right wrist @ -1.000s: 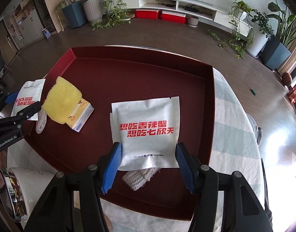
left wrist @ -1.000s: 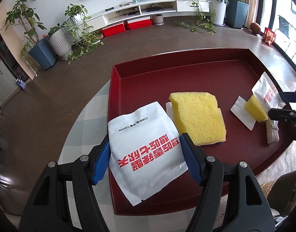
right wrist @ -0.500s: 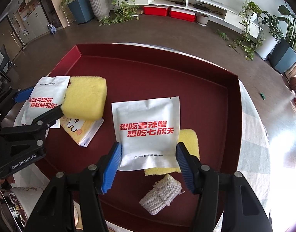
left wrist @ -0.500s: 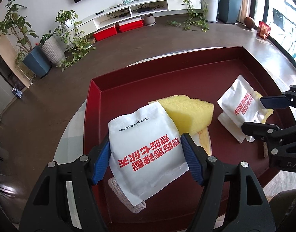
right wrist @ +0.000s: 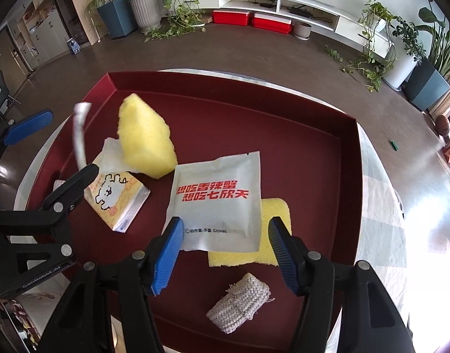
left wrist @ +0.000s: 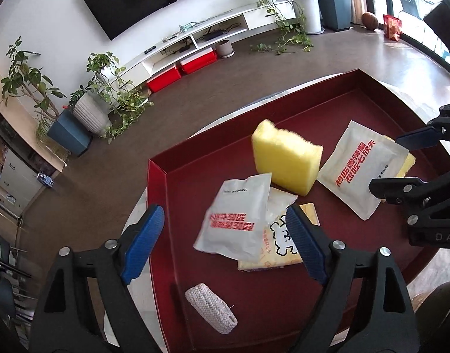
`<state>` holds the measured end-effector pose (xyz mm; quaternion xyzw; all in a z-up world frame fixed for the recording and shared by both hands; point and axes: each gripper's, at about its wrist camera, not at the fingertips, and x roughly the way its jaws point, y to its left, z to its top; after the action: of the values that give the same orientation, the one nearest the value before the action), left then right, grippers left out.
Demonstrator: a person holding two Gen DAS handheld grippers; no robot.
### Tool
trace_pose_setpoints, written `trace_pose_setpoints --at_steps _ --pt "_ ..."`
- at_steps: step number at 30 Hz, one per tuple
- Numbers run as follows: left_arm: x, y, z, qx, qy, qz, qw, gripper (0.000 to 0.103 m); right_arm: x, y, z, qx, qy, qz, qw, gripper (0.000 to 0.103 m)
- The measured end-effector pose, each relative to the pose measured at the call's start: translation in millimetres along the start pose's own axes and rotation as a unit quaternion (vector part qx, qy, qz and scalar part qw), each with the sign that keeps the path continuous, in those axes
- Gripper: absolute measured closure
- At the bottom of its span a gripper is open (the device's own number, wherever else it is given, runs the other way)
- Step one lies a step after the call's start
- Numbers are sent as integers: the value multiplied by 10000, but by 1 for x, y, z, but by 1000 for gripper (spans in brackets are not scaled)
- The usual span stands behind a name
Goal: Organize soft objects
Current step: 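Open both tools to drop the packets into the tray, then withdraw both open tools toward the tissue pack on the table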
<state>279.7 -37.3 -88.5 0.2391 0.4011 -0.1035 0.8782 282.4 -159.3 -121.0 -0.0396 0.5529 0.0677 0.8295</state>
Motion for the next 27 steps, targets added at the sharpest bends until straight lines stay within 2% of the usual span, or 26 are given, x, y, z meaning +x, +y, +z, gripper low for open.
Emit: trace_pose_setpoints --at_steps 3,13,21,25,27 --pt "-2 7 1 -148 9 -104 9998 13 -5 -1 -1 9 -61 -20 10000 40" --pt "-15 27 -11 -417 -26 65 9991 13 -18 -3 -11 93 -162 -4 9998 40" --pt "-31 65 -49 -1019 139 256 9944 13 -38 -22 -32 487 -286 -98 9984 40" --pt "-45 87 -78 -1333 227 402 9900 13 -58 -42 -57 761 -406 -207 9961 39" --pt "-51 95 -93 -1412 300 444 9885 13 -67 -52 -73 903 -451 -303 9944 35"
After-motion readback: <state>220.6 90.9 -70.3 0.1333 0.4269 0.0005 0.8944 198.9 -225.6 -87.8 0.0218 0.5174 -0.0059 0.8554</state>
